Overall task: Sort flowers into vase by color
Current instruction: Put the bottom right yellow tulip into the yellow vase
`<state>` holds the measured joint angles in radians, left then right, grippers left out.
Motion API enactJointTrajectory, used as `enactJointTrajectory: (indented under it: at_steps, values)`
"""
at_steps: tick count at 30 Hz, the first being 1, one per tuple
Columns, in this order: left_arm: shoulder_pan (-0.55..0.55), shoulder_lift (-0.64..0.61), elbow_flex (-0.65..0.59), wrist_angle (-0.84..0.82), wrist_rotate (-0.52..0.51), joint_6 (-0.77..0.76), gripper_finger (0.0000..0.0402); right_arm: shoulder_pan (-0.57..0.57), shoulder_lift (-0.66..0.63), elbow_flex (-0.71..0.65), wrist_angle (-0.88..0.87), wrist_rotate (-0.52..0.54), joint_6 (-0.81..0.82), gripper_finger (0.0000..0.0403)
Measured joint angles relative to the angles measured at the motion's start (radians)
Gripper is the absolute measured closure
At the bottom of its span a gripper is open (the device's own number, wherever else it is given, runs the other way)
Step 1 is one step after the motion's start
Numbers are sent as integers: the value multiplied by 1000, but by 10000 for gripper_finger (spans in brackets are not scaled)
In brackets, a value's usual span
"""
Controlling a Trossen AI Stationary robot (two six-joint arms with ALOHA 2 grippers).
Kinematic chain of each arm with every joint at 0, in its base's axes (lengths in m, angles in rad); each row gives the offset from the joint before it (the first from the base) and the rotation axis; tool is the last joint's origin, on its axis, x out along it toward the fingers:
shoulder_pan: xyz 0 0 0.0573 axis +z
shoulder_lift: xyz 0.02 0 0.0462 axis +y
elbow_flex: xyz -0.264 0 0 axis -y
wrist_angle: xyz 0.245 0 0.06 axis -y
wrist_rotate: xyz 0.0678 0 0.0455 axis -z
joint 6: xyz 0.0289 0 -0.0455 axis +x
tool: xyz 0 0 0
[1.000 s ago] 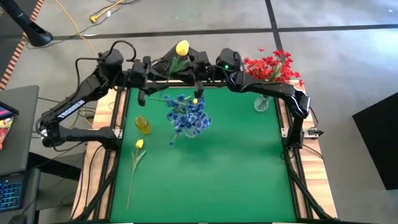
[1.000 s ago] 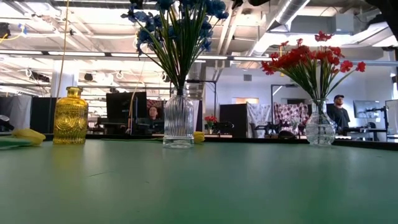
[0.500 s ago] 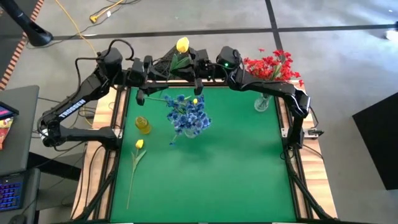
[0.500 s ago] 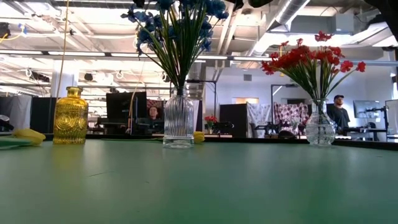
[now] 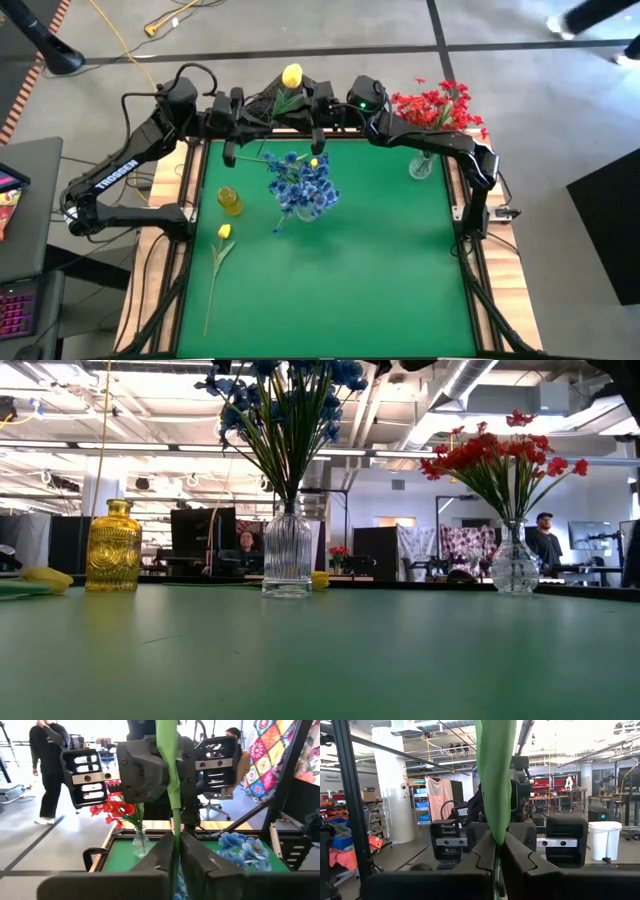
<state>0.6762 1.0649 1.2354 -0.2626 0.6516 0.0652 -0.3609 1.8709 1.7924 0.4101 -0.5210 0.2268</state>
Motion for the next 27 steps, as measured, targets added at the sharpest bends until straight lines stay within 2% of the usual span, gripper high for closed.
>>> enactJointTrajectory:
  at_steps: [8, 14, 18, 21, 27]
  values:
    - [0, 0, 0, 0, -6, 1, 400, 0, 0, 0, 1, 0, 0, 325]
    - [0, 0, 0, 2, -13, 1, 401, -4, -2, 0, -19, -36, 32, 247]
    - [4, -23, -1, -1, -47, 2, 401, -25, -24, -1, -126, -76, 26, 179]
    - [24, -75, -1, -45, -64, 34, 401, -50, -58, -2, -262, -106, -36, 144]
    - [68, -212, -2, -203, -84, 65, 401, -96, -137, -2, -541, -109, -165, 128]
